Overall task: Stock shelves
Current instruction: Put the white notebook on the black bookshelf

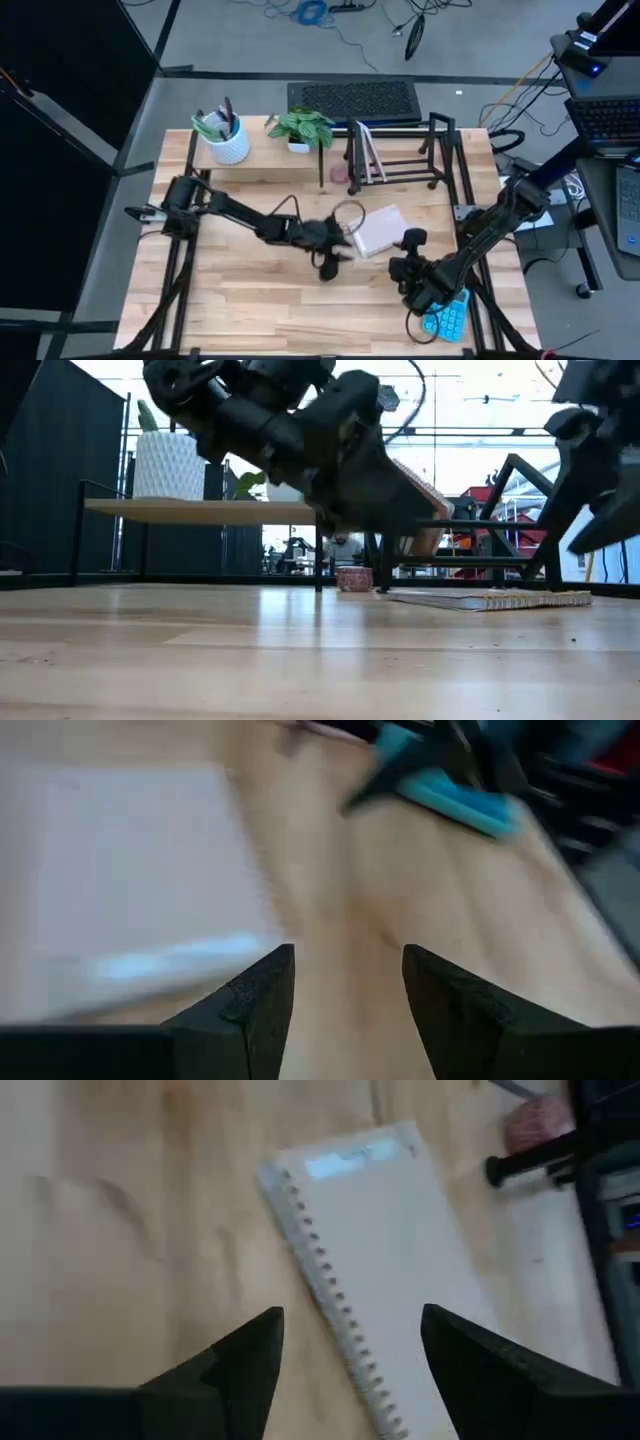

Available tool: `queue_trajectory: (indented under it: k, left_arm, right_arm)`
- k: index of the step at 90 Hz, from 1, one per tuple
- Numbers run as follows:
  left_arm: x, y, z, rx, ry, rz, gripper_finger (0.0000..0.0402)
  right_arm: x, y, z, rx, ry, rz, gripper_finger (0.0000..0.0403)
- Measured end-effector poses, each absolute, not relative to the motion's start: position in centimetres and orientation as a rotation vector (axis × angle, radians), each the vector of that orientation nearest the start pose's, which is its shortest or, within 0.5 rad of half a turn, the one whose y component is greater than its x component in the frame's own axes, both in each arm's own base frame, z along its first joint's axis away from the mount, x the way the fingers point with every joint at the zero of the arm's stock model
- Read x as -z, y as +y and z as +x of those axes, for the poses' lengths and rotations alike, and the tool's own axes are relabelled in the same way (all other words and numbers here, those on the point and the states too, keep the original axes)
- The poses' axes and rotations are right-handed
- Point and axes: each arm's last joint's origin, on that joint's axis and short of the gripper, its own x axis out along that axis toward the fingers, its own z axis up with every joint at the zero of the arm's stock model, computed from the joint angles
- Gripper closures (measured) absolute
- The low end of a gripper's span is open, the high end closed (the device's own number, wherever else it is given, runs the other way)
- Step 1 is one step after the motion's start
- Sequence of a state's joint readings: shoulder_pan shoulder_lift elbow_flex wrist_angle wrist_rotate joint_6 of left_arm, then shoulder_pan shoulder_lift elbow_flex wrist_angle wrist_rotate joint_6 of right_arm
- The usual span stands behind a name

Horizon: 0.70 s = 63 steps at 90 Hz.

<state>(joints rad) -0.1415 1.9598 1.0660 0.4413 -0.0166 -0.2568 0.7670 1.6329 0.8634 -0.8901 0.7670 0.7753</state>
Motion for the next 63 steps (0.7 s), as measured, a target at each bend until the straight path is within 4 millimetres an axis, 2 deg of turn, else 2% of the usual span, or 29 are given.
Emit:
queue_trajectory:
  k: [15,29,39,48,63]
  left_arm:
    - [-14.4,-2.7,41.4,-0.040,0.454,-0.169,0.0228]
    - [-11.4,-1.0,42.5,-0.101,0.522,-0.178,0.0228]
    - [-9.8,-0.9,43.1,-0.116,0.544,-0.217,0.0228]
    - [-9.1,-1.3,43.7,-0.073,0.540,-0.251,0.0228]
    - [-8.4,-3.1,43.8,0.010,0.568,-0.249,0.0228]
  right_arm:
    - [-12.6,14.5,18.9,0.443,1.010,-0.500,0.0181]
    - [-11.3,14.0,19.0,0.425,1.005,-0.505,0.0181]
    - [-11.2,13.8,19.2,0.428,1.015,-0.523,0.0181]
    - [-11.1,13.8,19.2,0.408,1.029,-0.560,0.0181]
    - [-11.1,13.7,19.3,0.336,1.075,-0.654,0.0181]
